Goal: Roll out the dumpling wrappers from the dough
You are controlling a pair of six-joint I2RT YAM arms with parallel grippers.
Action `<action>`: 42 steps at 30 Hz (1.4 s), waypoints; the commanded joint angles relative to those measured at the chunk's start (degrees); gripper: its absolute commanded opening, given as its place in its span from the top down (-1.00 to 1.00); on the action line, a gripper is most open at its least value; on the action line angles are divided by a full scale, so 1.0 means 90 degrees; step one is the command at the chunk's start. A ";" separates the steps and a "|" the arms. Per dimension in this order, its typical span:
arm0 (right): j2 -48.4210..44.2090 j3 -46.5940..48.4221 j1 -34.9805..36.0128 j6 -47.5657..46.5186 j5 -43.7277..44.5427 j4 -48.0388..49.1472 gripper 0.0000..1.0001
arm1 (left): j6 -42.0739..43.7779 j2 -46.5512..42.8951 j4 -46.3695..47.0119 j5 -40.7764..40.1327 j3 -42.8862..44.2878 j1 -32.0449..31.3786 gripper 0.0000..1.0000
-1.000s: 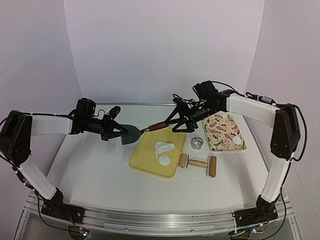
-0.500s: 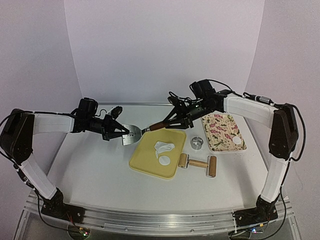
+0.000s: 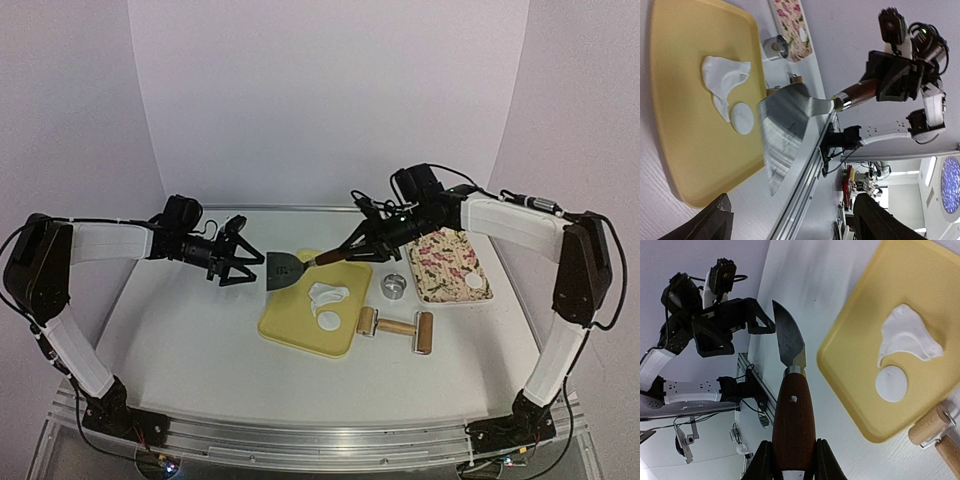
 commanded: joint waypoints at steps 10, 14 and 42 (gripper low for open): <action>-0.1426 0.0240 -0.0275 -0.0130 0.2566 -0.3353 1.00 | 0.0383 0.0626 -0.1831 -0.3428 0.1140 -0.0375 -0.63; -0.1494 0.0434 -0.0275 0.0093 0.2907 -0.4122 1.00 | 0.0529 0.0996 -0.2218 -0.3813 0.1478 -0.0641 -0.54; -0.0189 0.0756 -0.0021 0.0509 0.2697 -0.3559 1.00 | 0.0651 0.2435 -0.2404 -0.4693 0.2521 -0.1196 -0.14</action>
